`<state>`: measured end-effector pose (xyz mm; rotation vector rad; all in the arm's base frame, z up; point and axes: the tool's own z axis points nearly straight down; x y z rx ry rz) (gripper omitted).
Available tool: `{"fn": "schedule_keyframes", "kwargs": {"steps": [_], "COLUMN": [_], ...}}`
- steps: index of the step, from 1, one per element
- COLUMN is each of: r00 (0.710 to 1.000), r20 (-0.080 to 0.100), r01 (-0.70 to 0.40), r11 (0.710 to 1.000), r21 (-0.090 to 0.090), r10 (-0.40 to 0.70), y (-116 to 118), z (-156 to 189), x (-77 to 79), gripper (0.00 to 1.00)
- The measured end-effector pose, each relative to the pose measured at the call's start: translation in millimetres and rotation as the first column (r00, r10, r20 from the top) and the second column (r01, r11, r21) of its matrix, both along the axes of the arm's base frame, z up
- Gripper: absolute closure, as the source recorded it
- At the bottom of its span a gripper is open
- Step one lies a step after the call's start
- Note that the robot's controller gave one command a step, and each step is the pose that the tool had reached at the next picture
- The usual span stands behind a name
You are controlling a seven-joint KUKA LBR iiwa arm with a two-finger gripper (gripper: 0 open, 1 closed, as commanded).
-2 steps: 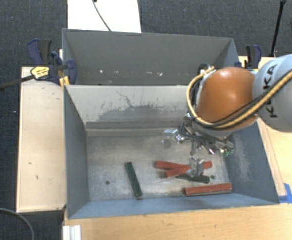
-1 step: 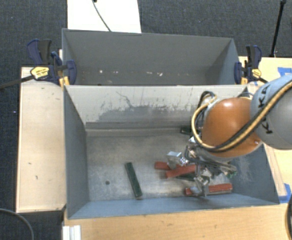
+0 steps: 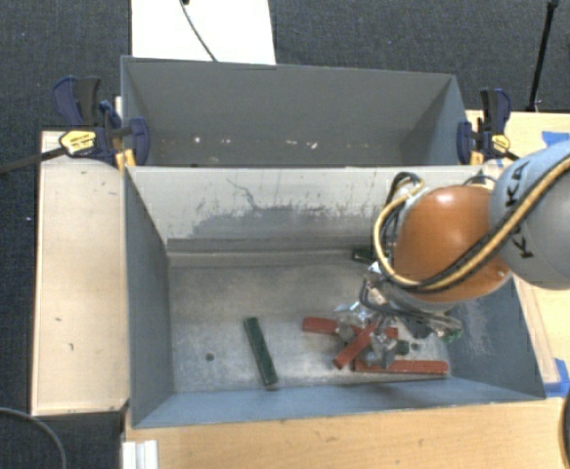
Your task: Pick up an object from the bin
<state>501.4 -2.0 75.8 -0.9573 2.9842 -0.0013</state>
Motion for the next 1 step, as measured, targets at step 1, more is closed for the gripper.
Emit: {"fn": "schedule_keyframes", "kwargs": {"steps": [1], "r00": [1.0], "r20": [0.003], "r01": [0.007], "r11": [1.0], "r21": [-0.001], "r10": [-0.007], "y": [4.3], "z": [140.0], "x": [7.8], "gripper": [1.0]}}
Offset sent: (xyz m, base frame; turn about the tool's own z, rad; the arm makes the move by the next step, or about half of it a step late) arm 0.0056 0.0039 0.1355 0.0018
